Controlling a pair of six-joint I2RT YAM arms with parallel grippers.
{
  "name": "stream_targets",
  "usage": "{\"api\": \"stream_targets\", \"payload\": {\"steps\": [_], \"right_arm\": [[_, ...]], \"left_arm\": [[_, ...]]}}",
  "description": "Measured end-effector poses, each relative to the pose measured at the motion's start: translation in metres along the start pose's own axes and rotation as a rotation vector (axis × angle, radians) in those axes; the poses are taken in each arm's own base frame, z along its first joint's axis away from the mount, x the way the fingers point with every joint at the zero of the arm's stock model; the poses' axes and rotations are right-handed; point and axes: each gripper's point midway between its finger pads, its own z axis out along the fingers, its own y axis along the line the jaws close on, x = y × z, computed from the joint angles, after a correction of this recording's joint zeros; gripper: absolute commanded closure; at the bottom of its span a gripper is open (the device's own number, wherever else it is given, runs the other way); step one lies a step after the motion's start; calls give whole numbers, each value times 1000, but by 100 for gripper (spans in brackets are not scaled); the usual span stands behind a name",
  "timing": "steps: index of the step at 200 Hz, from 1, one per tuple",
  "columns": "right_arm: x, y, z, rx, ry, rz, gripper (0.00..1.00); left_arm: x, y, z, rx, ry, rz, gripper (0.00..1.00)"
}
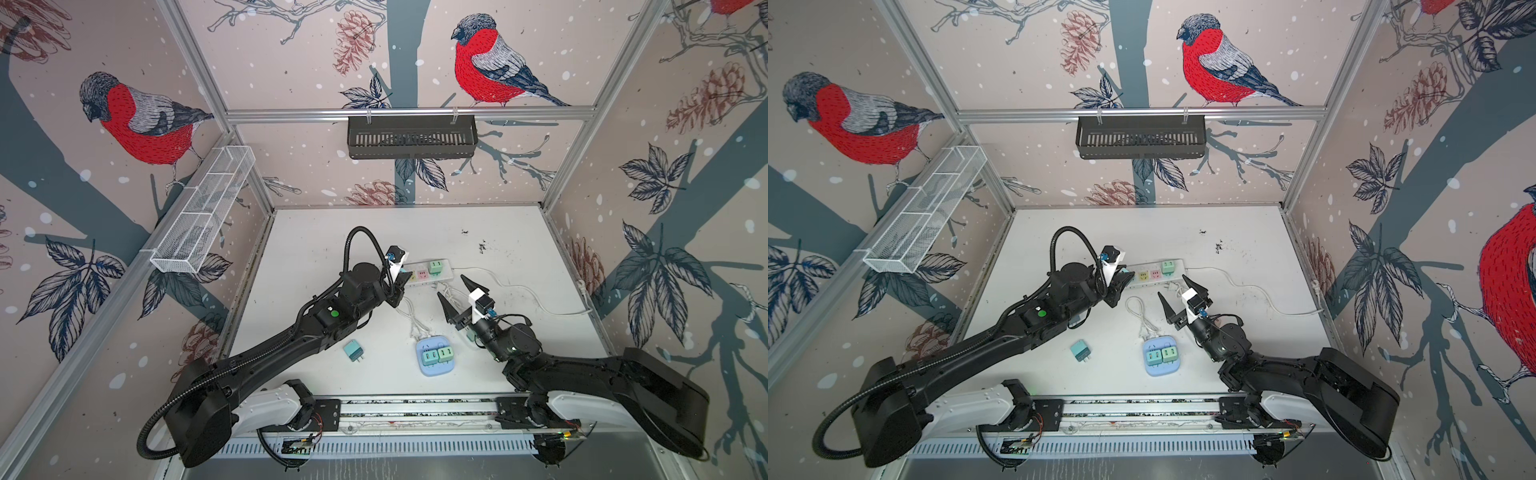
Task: Insert the plug
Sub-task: 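Open the right gripper and draw it back while the left gripper holds the teal adapter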
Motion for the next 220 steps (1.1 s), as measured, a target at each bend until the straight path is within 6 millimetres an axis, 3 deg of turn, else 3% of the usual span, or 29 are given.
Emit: {"api": "stream_targets", "payload": {"steps": [27,69,135,173,198,220], "right_arm": [[4,-26,-2,98,28,30,18],[23,-69,-9,268,100,69,15],[67,-141,-30,545,216,154,10],[75,-146,-24,563,236,196,7],[76,-150,-26,581,231,218,6],[78,-154,-27,595,233,233,6]], "left_arm": [[6,6,5,-40,7,76,100],[22,2,31,-15,87,209,100],[41,-7,99,84,240,318,100],[54,5,130,166,289,330,100],[52,25,151,221,293,301,100],[51,27,170,302,295,296,100]]}}
